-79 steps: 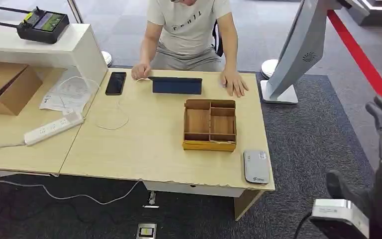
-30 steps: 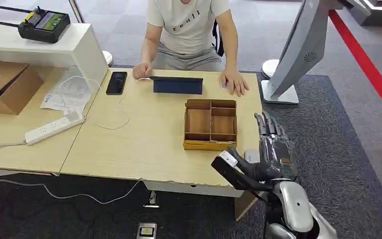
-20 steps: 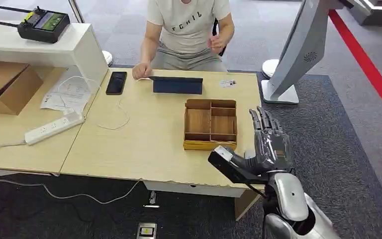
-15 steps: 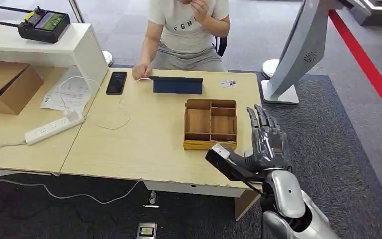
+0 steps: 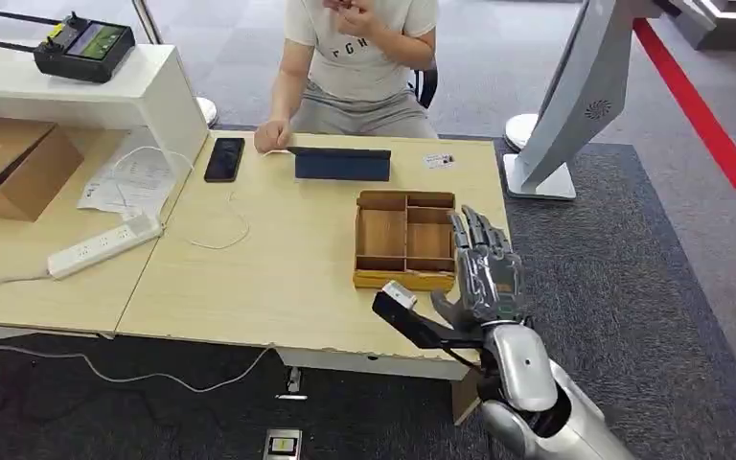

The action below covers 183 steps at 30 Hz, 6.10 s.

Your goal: Pass the card to the sensor for recognition and then transmit it.

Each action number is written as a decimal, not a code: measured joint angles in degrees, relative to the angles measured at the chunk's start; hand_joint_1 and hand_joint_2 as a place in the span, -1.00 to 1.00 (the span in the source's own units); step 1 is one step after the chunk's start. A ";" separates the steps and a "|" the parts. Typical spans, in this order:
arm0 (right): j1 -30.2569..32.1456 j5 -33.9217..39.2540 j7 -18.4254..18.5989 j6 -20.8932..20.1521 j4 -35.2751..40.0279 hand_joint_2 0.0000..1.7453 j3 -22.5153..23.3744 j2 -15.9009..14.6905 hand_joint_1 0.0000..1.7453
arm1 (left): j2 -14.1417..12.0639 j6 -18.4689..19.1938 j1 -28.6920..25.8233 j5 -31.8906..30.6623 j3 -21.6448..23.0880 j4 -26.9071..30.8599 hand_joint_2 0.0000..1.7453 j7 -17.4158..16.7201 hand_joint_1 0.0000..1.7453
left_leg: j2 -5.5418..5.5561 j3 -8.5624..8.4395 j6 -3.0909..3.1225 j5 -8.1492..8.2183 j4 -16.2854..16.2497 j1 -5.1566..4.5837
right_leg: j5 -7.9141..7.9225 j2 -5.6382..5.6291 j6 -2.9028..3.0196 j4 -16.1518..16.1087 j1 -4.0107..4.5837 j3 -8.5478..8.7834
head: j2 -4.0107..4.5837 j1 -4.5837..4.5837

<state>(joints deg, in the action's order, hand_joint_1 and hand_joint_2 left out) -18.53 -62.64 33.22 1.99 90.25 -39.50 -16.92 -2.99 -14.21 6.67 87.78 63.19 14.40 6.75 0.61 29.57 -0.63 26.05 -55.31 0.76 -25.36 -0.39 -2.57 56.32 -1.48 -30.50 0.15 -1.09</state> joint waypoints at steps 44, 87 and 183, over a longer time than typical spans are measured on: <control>-9.59 5.16 -11.39 13.44 -35.06 1.00 -8.96 10.03 -1.00 | 1.07 -2.95 -0.07 -0.15 0.02 -0.20 -1.00 0.70 -1.00 | 0.00 0.00 0.00 -0.01 -0.01 0.00 | 0.01 0.00 0.01 0.01 0.00 -0.01 | 0.00 -0.02; -17.96 -0.31 -11.15 11.54 -49.18 1.00 -10.80 8.81 -1.00 | 0.83 -3.48 -0.31 -0.13 0.02 -0.90 -1.00 -0.57 -1.00 | -0.03 -0.01 0.00 -0.02 -0.03 0.00 | 0.03 -0.01 0.03 0.02 0.00 -0.03 | 0.00 0.00; -20.45 -0.46 -9.94 2.45 -48.63 1.00 -11.80 9.11 -1.00 | 1.31 -4.15 -0.41 0.00 -1.92 -1.20 -1.00 -2.49 -1.00 | -0.03 -0.02 -0.01 -0.03 -0.04 0.02 | 0.03 -0.01 0.03 0.03 0.03 -0.03 | 0.00 0.00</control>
<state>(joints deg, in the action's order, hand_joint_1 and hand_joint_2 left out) -38.98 -63.10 23.28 4.44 41.62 -51.30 -7.80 -1.68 -18.36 6.27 87.78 61.27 13.20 4.26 0.57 29.55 -0.64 26.02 -55.35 0.78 -25.33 -0.40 -2.54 56.36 -1.45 -30.54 0.15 -1.09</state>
